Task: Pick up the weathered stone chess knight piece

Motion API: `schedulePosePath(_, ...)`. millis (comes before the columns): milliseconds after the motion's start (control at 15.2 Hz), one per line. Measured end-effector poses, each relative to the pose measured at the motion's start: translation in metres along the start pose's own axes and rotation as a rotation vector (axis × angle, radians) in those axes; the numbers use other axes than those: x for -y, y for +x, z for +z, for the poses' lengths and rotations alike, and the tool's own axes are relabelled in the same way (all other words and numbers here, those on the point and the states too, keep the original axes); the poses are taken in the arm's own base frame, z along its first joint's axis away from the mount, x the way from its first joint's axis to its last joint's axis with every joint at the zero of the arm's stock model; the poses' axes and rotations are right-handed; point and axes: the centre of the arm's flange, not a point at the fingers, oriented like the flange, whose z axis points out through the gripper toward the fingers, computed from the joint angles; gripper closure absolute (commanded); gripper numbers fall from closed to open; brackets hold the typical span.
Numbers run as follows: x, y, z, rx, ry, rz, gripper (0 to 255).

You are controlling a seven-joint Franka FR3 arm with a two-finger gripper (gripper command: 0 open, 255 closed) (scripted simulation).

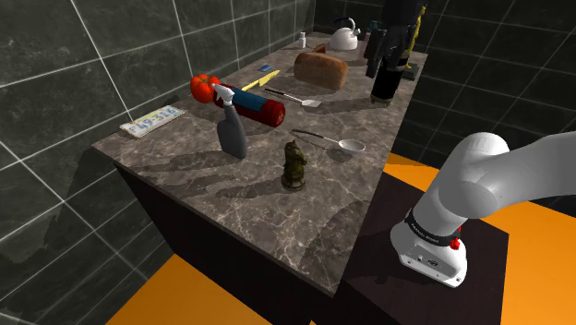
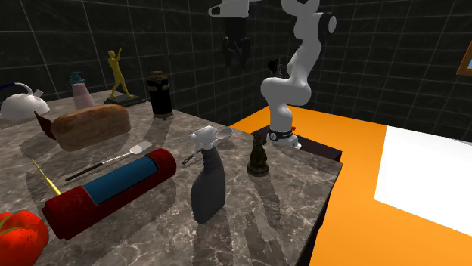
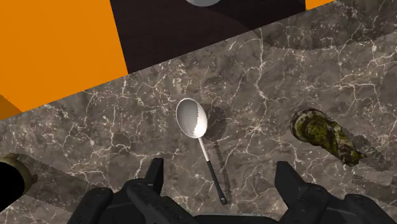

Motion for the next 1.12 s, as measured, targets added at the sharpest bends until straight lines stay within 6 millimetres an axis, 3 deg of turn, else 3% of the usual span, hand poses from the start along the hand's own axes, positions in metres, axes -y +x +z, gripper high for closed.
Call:
schedulePosePath(198, 0.012, -0.001, 0.01, -0.011, -0.001, -0.002, 0)
schedulePosePath(1122, 0.161, 0.007, 0.114, -0.145, -0.012, -0.025, 0)
